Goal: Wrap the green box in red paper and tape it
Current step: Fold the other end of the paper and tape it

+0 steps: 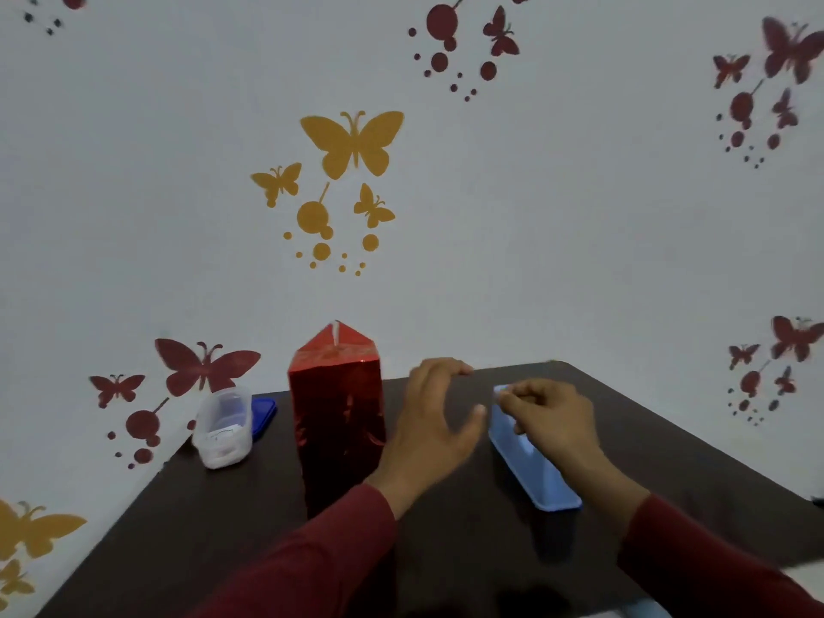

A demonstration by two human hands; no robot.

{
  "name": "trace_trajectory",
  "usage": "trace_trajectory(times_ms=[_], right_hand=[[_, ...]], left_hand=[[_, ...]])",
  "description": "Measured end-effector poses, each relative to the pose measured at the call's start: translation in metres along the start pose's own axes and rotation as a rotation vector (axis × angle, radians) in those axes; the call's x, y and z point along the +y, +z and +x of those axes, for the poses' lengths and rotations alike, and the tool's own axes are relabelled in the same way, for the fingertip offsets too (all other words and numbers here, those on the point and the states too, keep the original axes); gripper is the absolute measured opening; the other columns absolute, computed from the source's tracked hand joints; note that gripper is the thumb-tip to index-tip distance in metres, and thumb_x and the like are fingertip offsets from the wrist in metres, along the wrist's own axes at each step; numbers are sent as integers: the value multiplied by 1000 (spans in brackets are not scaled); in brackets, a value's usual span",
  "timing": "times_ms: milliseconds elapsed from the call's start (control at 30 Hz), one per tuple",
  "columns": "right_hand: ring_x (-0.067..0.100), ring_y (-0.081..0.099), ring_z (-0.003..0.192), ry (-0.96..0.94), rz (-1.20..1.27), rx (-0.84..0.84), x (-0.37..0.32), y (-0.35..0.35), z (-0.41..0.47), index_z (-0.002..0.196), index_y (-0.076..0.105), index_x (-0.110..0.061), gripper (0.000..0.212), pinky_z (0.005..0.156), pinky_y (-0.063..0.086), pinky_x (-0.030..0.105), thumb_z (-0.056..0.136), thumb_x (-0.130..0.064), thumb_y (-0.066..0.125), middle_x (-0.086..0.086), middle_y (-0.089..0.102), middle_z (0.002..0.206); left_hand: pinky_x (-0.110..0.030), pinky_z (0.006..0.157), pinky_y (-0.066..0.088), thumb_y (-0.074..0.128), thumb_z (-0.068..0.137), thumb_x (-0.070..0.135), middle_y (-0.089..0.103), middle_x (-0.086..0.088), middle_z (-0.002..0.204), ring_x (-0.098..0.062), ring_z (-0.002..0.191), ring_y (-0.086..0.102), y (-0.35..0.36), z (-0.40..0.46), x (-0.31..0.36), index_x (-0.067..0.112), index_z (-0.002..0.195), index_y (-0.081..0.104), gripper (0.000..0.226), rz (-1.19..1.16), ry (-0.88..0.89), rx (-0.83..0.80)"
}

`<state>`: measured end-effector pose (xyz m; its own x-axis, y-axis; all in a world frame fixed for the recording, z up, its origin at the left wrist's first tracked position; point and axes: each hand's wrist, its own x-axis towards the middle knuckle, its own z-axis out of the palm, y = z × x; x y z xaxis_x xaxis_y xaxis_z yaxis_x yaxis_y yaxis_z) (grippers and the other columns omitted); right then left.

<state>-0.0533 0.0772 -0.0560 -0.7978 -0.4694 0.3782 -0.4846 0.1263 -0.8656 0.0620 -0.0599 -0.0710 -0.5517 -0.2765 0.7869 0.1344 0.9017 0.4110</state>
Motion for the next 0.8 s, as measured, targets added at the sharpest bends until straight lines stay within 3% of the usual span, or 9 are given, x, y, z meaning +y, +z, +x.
trace_trajectory(times_ms=[100,167,233,300,367,467,600,733,800], right_hand=[[2,66,68,12,-168,134,24,-25,5,77,72,-29,12,56,43,14,89,-31,70,-12,70,67],[11,56,58,100,-278,130,40,-38,13,62,58,-22,25,53,44,28,85,-30,63,-9,58,57],[19,54,56,248,-307,59,49,-46,21,60,55,-18,24,56,55,39,80,-32,59,-3,54,56],[25,67,80,473,-144,-48,53,-49,26,88,67,-13,27,69,64,44,78,-38,65,5,67,90],[35,68,97,651,106,-161,58,-48,31,112,66,-13,44,71,64,51,75,-38,72,11,65,116],[40,65,103,703,180,-278,54,-47,34,112,68,-18,30,73,64,57,84,-25,71,14,61,119],[44,57,110,760,184,-289,54,-43,43,117,66,-10,33,73,62,63,84,-7,66,15,55,126],[44,49,123,790,287,-283,52,-40,45,100,65,-6,12,78,58,68,89,-5,60,10,54,123],[48,47,124,790,327,-261,55,-40,46,102,67,-6,16,78,54,75,87,-10,62,9,55,128]], left_hand=[[-3,98,32,79,80,43,32,25,142,15,132,31,52,-6,2,38,142,38,74,-85,-69,-253],[-16,107,36,80,79,50,26,22,151,7,139,30,81,-7,-3,35,150,31,88,-103,-93,-312],[-29,116,37,80,79,53,21,16,160,-4,147,28,103,-11,-10,32,155,25,96,-96,-113,-315],[-29,115,39,79,80,56,16,19,163,-4,148,27,116,-18,-16,35,157,19,100,-115,-164,-301],[-28,114,39,78,80,61,12,22,164,-1,148,26,123,-26,-22,35,159,15,105,-150,-208,-271],[-24,113,38,81,77,62,17,21,161,0,147,28,125,-28,-29,32,159,18,107,-169,-199,-210],[-19,106,40,84,76,59,25,23,153,3,139,35,126,-28,-29,34,155,25,101,-167,-190,-184],[-18,103,41,82,77,60,27,21,152,4,136,37,127,-28,-31,34,153,28,97,-159,-191,-174],[-17,102,41,81,77,61,28,22,151,4,135,38,127,-28,-31,34,152,28,96,-155,-202,-180]])
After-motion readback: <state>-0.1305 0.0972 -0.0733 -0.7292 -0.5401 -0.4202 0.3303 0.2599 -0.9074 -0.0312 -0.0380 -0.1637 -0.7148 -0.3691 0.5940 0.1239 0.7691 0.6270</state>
